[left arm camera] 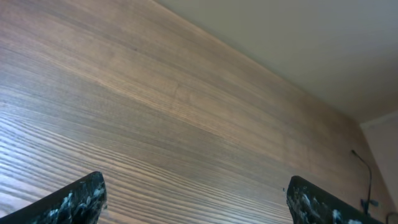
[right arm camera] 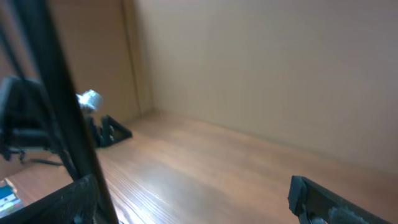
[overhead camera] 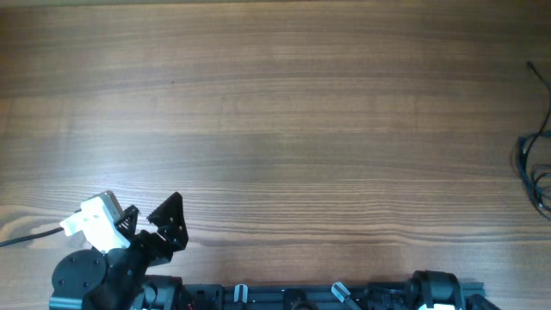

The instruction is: Untangle cables

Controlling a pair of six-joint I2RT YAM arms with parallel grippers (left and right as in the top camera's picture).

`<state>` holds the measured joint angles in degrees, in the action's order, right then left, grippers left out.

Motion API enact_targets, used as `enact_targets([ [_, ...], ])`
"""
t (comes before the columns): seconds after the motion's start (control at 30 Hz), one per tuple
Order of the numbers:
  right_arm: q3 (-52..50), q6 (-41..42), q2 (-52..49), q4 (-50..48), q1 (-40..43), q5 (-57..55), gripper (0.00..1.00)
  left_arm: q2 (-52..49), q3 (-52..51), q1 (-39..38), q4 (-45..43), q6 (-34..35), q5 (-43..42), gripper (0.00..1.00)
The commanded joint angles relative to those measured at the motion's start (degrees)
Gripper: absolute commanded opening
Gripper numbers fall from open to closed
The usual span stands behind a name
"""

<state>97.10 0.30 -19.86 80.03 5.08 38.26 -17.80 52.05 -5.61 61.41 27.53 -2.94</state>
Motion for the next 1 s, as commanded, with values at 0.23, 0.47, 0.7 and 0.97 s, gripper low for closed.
enact_targets([
  [0.23,17.8,-11.5,11.8,12.1,-3.1,-23.2,1.0,0.2,0.8,0.3,0.2,-0.3,-0.5,0.96],
  [0.47,12.3,-11.0,12.1,12.1,-3.6,-24.1,1.0,0.2,0.8,0.3,1.0,-0.3,-0.5,0.96],
  [0.7,13.6,-14.4,19.5,4.8,-3.6,-24.9,1.0,0.2,0.8,0.3,1.5,-0.3,-0.5,0.96],
  [0.97,-1.1,-15.3,19.5,-24.9,-3.6,-22.0,1.0,0.2,0.8,0.3,2.2,-0.3,-0.5,0.96],
])
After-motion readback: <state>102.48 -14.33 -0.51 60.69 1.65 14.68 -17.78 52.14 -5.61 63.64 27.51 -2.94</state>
